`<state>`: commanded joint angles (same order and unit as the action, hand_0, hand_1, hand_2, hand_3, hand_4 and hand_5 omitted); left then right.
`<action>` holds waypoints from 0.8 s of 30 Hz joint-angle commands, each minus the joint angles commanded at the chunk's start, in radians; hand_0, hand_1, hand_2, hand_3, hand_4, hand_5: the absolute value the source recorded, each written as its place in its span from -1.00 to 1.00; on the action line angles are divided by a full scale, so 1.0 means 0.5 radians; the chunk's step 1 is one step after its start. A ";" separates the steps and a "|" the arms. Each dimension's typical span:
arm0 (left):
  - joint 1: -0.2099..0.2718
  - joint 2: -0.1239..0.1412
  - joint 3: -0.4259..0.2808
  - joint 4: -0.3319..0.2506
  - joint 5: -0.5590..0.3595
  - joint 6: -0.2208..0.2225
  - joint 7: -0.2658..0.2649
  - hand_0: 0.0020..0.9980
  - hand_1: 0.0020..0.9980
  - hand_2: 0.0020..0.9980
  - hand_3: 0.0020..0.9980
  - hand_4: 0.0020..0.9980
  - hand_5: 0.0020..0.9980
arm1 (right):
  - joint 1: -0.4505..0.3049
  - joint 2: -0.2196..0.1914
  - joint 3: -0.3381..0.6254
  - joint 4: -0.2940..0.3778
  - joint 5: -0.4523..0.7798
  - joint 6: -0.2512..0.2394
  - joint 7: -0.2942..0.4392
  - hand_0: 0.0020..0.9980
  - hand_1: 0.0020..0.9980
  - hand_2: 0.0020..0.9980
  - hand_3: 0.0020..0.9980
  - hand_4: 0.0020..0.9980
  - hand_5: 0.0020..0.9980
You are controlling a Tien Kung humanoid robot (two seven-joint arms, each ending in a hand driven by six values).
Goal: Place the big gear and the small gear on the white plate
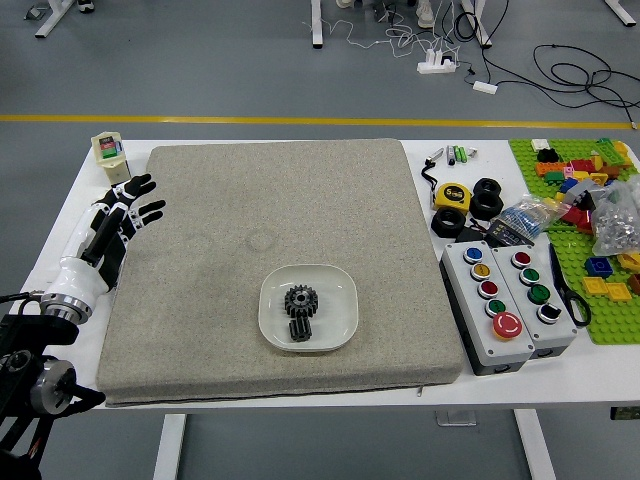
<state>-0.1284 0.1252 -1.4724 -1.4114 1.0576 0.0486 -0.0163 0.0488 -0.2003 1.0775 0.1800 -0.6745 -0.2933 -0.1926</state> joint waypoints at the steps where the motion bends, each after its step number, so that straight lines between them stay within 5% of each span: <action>1: 0.003 -0.001 -0.006 0.000 0.002 0.000 -0.001 0.52 0.50 0.73 0.60 0.65 0.44 | 0.000 -0.001 -0.003 0.000 0.003 0.000 0.001 0.23 0.21 0.40 0.14 0.53 0.47; 24: 0.031 -0.003 -0.081 0.002 0.083 -0.006 -0.014 0.52 0.52 0.72 0.59 0.65 0.45 | 0.004 0.000 -0.067 0.000 0.008 0.015 0.011 0.22 0.21 0.40 0.14 0.53 0.47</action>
<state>-0.1130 0.1238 -1.5128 -1.4104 1.0993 0.0456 -0.0232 0.0507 -0.2000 1.0439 0.1800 -0.6707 -0.2858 -0.1870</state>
